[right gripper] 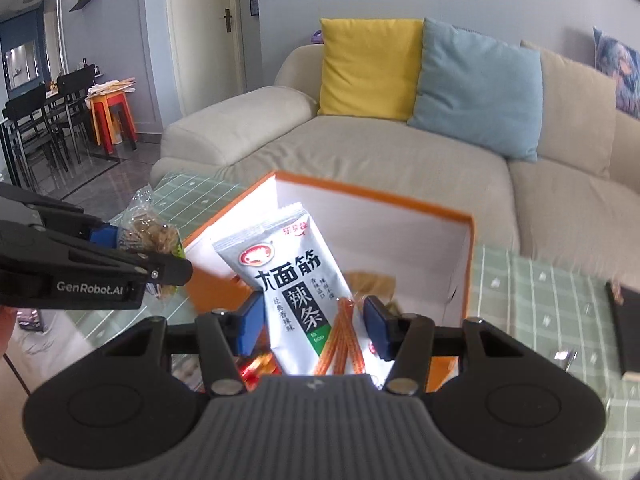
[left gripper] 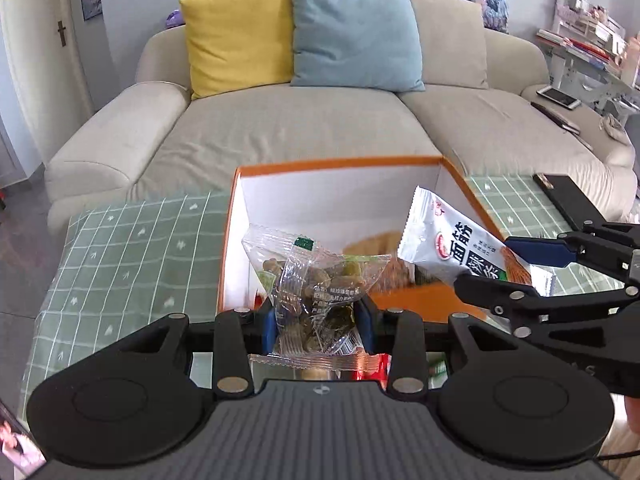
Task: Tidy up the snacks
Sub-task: 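Lift both packets and carry them over the orange box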
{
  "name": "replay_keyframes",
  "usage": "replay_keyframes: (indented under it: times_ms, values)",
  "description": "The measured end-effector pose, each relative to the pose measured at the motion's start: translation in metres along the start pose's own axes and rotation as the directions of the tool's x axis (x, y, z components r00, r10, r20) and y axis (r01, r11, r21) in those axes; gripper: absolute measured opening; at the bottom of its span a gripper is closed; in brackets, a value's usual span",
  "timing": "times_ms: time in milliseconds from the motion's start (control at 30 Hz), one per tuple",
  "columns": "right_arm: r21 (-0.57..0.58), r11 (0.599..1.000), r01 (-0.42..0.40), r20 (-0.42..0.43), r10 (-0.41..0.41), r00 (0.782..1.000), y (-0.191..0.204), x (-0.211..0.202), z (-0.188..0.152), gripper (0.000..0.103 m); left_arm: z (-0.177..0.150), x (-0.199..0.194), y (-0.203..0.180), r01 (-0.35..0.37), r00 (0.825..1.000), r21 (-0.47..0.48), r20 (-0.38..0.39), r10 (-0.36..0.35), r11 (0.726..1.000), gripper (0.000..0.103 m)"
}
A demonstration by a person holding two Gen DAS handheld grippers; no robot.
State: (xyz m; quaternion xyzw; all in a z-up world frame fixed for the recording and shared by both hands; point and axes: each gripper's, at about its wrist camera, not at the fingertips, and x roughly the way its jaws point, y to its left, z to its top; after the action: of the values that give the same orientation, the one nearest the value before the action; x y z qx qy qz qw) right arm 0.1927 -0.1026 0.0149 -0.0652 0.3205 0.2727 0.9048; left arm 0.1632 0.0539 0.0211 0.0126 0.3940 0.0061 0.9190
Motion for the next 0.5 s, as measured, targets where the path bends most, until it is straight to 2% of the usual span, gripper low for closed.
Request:
replay_keyframes:
  times_ms: [267,500]
  values:
    - [-0.017,0.998,0.062,-0.055,-0.063,0.996,-0.021,0.054,0.032,0.052,0.025,0.051,0.001,-0.027,0.998,-0.047,-0.057,0.024,0.999,0.043]
    - [-0.044,0.993,0.107,-0.135,-0.112,0.985,-0.033,0.104,0.040,0.052,0.040,0.091,-0.003,-0.033,0.994,0.007,-0.103,0.033,0.999,0.043]
